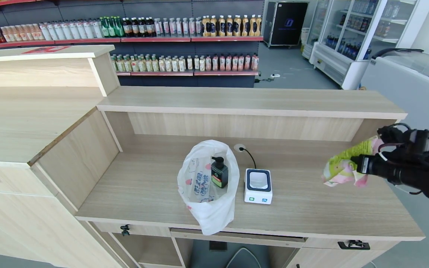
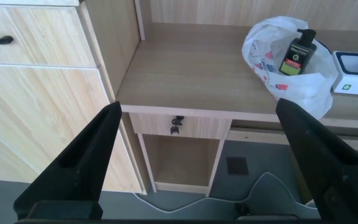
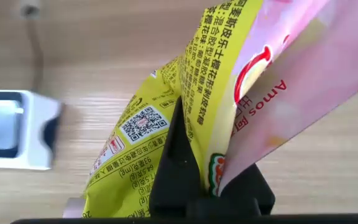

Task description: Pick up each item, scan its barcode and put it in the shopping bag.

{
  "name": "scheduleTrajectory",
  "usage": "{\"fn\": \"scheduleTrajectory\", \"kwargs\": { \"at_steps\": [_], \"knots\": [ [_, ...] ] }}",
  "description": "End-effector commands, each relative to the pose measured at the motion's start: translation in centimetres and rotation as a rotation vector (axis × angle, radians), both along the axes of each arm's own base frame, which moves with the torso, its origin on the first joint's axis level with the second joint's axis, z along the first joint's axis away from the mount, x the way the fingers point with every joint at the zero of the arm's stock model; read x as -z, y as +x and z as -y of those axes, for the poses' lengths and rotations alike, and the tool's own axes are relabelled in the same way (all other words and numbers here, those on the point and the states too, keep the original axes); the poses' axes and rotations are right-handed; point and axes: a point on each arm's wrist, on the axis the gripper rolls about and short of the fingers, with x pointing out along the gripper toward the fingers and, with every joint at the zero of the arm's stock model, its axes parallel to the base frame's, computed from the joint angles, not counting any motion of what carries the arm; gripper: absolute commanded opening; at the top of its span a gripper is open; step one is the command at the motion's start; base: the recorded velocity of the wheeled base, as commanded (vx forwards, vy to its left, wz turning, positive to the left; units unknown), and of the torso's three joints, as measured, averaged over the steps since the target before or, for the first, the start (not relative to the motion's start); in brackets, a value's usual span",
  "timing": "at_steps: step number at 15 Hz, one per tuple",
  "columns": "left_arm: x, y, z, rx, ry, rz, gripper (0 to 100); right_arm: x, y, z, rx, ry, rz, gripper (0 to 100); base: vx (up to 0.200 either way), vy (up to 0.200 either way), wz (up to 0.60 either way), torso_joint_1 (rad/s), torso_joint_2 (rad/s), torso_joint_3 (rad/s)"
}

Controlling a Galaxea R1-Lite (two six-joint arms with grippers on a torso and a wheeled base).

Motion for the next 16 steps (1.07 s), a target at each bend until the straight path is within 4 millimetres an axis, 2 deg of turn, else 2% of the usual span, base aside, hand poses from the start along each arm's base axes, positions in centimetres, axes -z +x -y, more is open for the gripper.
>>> {"fn": "scheduleTrajectory", "kwargs": {
  "at_steps": [1, 2, 3, 4, 5, 8, 12, 16],
  "knots": [
    [0.0, 0.0, 0.0, 0.000, 0.000, 0.001, 100, -11.5, -6.6, -1.2, -0.352, 0.124, 0.272, 0, 0.000, 0.000, 0.00, 0.000, 0.00, 0.000],
    [0.0, 0.0, 0.0, 0.000, 0.000, 0.001, 100, -15.3, -9.3, -1.9, -0.555, 0.243, 0.317, 0, 0.000, 0.000, 0.00, 0.000, 0.00, 0.000],
    [0.0, 0.0, 0.0, 0.000, 0.000, 0.001, 100, -17.6, -10.8, -3.0, -0.620, 0.340, 0.308, 0, 0.000, 0.000, 0.00, 0.000, 0.00, 0.000],
    [0.0, 0.0, 0.0, 0.000, 0.000, 0.001, 100, -19.5, -11.6, -5.2, -0.707, 0.411, 0.309, 0, 0.000, 0.000, 0.00, 0.000, 0.00, 0.000],
    [0.0, 0.0, 0.0, 0.000, 0.000, 0.001, 100, -20.6, -12.1, -6.8, -0.775, 0.424, 0.323, 0, 0.000, 0.000, 0.00, 0.000, 0.00, 0.000],
    [0.0, 0.0, 0.0, 0.000, 0.000, 0.001, 100, -21.1, -12.7, -9.8, -0.922, 0.422, 0.331, 0, 0.000, 0.000, 0.00, 0.000, 0.00, 0.000],
    [0.0, 0.0, 0.0, 0.000, 0.000, 0.001, 100, -20.0, -13.2, -10.2, -0.937, 0.307, 0.393, 0, 0.000, 0.000, 0.00, 0.000, 0.00, 0.000],
    [0.0, 0.0, 0.0, 0.000, 0.000, 0.001, 100, -21.0, -13.9, -11.1, -0.967, 0.413, 0.348, 0, 0.000, 0.000, 0.00, 0.000, 0.00, 0.000]
  ]
}}
